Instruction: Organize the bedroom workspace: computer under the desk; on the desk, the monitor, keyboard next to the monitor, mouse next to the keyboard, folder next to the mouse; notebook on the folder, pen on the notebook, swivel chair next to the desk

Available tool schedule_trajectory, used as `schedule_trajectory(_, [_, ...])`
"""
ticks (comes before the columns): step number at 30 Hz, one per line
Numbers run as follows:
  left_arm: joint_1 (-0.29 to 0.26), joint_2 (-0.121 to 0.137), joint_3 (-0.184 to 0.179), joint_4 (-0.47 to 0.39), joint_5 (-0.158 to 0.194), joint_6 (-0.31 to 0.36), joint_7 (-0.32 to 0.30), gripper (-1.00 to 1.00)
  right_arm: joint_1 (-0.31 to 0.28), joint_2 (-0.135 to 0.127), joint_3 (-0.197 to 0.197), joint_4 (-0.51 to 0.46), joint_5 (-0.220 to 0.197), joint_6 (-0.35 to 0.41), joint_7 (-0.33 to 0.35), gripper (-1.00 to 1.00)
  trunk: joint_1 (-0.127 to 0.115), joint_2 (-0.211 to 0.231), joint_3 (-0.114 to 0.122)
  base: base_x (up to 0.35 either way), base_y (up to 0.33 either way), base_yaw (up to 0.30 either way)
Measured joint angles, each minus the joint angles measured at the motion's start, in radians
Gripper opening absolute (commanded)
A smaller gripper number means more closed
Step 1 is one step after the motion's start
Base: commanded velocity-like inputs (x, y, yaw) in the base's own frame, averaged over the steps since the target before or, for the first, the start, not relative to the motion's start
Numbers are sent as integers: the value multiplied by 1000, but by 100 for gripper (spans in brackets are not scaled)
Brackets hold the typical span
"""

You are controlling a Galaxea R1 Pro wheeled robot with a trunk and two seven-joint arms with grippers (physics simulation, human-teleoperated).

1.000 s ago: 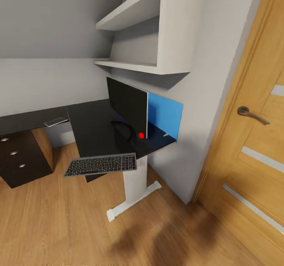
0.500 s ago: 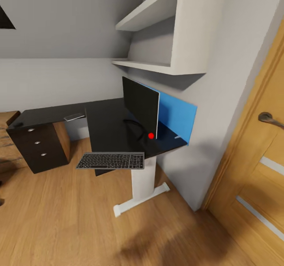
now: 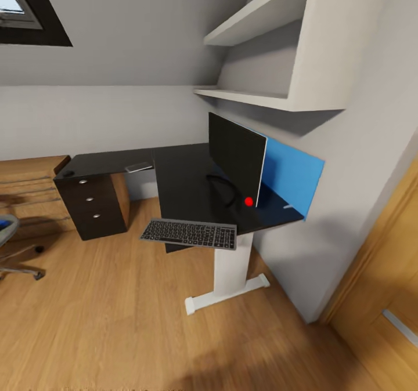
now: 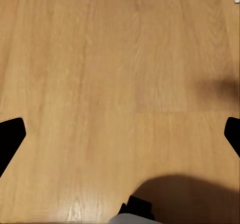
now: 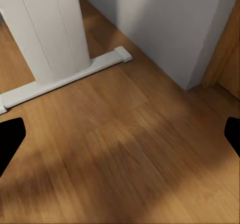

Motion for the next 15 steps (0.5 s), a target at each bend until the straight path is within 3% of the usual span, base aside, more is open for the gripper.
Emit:
schedule_trajectory(10, [0, 0, 0, 0, 0, 0, 0, 100, 0, 0, 0, 0, 0, 0, 0, 100, 0, 0, 0, 0, -6, 285])
schedule_trajectory(15, [0, 0, 0, 0, 0, 0, 0, 100, 0, 0, 0, 0, 0, 0, 0, 100, 0, 0, 0, 0, -180, 285])
